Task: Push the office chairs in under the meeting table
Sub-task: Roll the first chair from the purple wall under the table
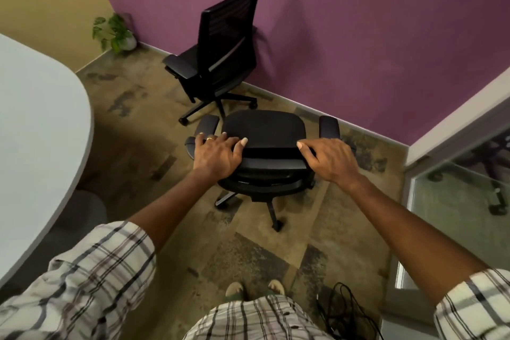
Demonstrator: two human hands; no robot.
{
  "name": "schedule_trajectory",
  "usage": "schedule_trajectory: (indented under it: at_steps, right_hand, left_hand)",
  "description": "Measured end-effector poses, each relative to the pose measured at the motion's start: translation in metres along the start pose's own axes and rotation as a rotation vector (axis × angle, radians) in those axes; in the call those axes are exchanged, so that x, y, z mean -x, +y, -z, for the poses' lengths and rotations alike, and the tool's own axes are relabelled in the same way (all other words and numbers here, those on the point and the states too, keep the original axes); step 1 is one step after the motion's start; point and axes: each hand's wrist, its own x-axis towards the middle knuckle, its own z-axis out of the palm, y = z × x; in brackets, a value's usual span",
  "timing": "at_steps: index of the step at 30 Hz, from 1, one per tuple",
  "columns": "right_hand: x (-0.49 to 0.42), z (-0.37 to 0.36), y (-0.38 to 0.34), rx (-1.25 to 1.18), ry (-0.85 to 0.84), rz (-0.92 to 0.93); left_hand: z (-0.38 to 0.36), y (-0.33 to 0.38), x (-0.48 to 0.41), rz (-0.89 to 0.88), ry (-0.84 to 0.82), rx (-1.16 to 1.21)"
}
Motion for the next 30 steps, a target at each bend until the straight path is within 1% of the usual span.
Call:
schedule_trajectory:
  at_steps: [5,6,8,10,15,18,20,21,23,24,26,27,29,30]
  right_hand:
    - [-0.013,0.004,-0.011,-0.035,-0.033,0.114]
    - [-0.015,0.008,-0.008,-0.036,-0.042,0.118]
    - [-0.020,0.009,-0.022,-0.043,-0.067,0.186]
    - [-0.018,0.013,-0.027,-0.054,-0.074,0.225]
    - [-0.027,0.025,-0.034,-0.045,-0.088,0.282]
    - [-0.028,0.022,-0.048,-0.046,-0.115,0.330]
    - [-0.032,0.013,-0.065,-0.057,-0.154,0.382]
    - [-0.031,0.014,-0.064,-0.066,-0.159,0.380]
    - [-0.043,0.008,-0.077,-0.089,-0.172,0.437]
    - [-0.046,0.009,-0.077,-0.096,-0.174,0.441]
    - [-0.062,0.000,-0.091,-0.141,-0.172,0.502]
    - [-0.063,-0.004,-0.097,-0.151,-0.180,0.494]
    - [-0.074,-0.015,-0.111,-0.185,-0.200,0.551]
    - [-0.072,-0.021,-0.120,-0.195,-0.203,0.558]
  left_hand:
    - [-0.001,-0.008,0.039,0.111,0.053,0.060]
    - [-0.002,-0.004,0.040,0.116,0.035,0.068]
    - [-0.002,-0.016,0.057,0.155,-0.020,0.071]
    - [-0.005,-0.017,0.068,0.155,-0.028,0.079]
    - [0.001,-0.020,0.090,0.095,0.055,0.128]
    - [0.001,-0.030,0.107,0.101,0.067,0.164]
    - [0.000,-0.042,0.122,0.157,0.052,0.181]
    - [-0.001,-0.041,0.123,0.154,0.043,0.185]
    - [0.001,-0.051,0.129,0.209,0.053,0.180]
    - [0.001,-0.051,0.128,0.207,0.060,0.187]
    - [0.002,-0.061,0.133,0.287,0.089,0.183]
    - [-0.001,-0.066,0.136,0.297,0.094,0.191]
    - [-0.004,-0.072,0.143,0.378,0.107,0.179]
    - [-0.008,-0.080,0.149,0.392,0.110,0.173]
